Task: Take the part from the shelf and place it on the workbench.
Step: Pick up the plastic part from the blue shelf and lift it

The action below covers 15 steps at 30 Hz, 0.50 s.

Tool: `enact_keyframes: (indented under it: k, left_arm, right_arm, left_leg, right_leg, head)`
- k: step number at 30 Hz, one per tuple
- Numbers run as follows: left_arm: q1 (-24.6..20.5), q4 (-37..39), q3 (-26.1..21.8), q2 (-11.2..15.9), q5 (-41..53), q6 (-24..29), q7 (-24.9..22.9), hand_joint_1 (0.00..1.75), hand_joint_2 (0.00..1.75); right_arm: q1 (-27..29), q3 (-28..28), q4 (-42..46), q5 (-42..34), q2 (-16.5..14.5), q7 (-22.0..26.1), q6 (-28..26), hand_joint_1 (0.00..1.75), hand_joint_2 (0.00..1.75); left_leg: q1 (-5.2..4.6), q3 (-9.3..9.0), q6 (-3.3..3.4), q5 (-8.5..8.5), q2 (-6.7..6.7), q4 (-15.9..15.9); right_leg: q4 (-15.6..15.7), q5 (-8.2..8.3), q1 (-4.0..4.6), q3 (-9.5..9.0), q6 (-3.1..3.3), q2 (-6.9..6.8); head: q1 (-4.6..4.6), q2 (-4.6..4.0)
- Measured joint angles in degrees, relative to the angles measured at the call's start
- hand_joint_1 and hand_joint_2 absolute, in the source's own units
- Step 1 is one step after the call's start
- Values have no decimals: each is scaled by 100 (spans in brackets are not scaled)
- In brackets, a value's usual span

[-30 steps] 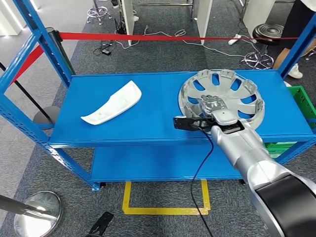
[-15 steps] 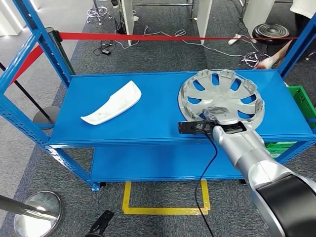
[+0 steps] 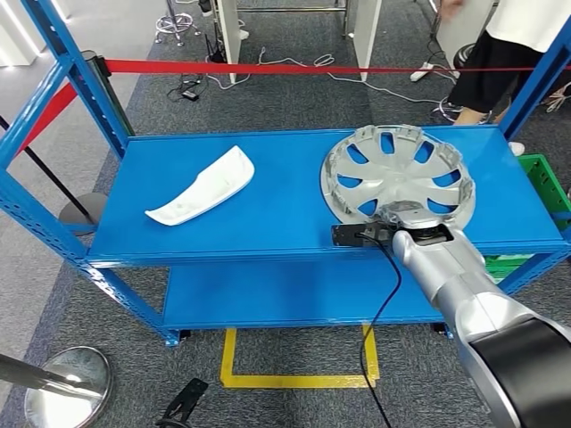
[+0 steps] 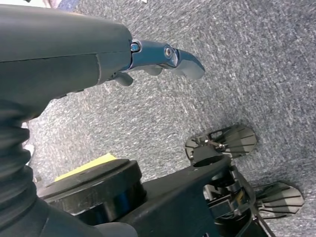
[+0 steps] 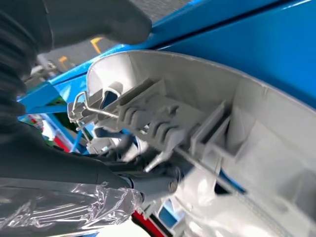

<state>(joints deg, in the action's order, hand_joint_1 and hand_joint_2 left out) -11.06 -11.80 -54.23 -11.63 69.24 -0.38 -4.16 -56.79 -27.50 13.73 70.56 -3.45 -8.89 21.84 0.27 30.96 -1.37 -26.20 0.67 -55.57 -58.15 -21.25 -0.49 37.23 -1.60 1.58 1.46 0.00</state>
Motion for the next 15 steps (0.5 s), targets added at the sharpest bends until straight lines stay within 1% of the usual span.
enact_keyframes:
  k: [4,11,15]
  left_arm:
    - [8,0,-7,0,0,27,27,0,175]
    - [37,0,-17,1,0,48,59,0,175]
    - [46,0,-19,4,0,75,89,0,175]
  right_arm:
    - [44,-2,0,39,0,301,-328,175,175]
    - [107,-2,0,47,1,475,-506,175,175]
    - [164,0,0,-15,7,604,-723,175,175]
  left_leg:
    - [0,-1,7,1,-3,0]
    - [0,-1,6,19,1,0]
    - [0,-1,7,17,0,0]
  right_leg:
    - [3,6,-2,-5,-2,-1]
    - [3,17,-1,-4,1,-8]
    - [3,15,-1,-1,1,-6]
  head:
    - [-1,0]
    - [0,0]
    - [0,0]
